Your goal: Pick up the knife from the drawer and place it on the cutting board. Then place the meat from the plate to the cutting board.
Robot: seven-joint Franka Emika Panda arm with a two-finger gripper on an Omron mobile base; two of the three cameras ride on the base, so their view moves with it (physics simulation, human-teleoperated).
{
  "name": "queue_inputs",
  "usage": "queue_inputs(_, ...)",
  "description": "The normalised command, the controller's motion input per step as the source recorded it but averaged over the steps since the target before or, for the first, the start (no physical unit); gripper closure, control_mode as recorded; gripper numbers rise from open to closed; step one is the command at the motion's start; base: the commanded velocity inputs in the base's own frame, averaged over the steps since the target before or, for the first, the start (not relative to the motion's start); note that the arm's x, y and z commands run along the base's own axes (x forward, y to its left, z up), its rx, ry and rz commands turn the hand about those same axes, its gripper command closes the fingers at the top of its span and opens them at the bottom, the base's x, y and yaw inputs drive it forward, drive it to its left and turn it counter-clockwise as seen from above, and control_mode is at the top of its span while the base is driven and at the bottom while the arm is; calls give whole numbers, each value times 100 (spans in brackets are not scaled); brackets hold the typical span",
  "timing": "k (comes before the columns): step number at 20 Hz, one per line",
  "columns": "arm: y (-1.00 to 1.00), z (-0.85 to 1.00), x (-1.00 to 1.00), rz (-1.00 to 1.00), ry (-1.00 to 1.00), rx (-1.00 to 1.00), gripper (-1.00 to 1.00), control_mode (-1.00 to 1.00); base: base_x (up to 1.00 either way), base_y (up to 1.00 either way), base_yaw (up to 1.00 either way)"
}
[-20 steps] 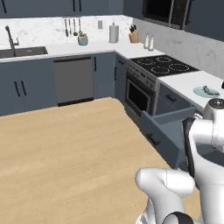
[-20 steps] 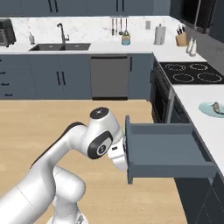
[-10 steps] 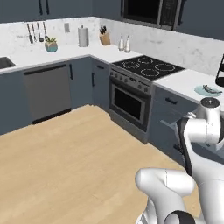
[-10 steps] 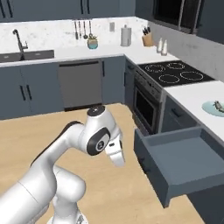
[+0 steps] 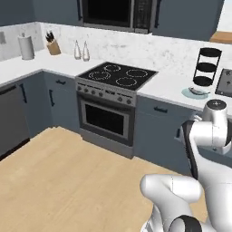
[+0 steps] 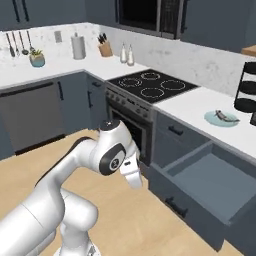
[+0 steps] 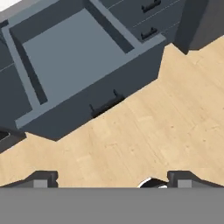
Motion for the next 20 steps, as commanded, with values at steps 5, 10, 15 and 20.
queue_inputs(5,0,0,0,0,0,0,-100,100,67,100,-59)
queue_inputs(10,0,0,0,0,0,0,-100,100,72,100,-55)
queue_inputs(15,0,0,0,0,0,0,-100,100,92,100,-52)
queue_inputs(20,0,0,0,0,0,0,-100,100,95,32,-24)
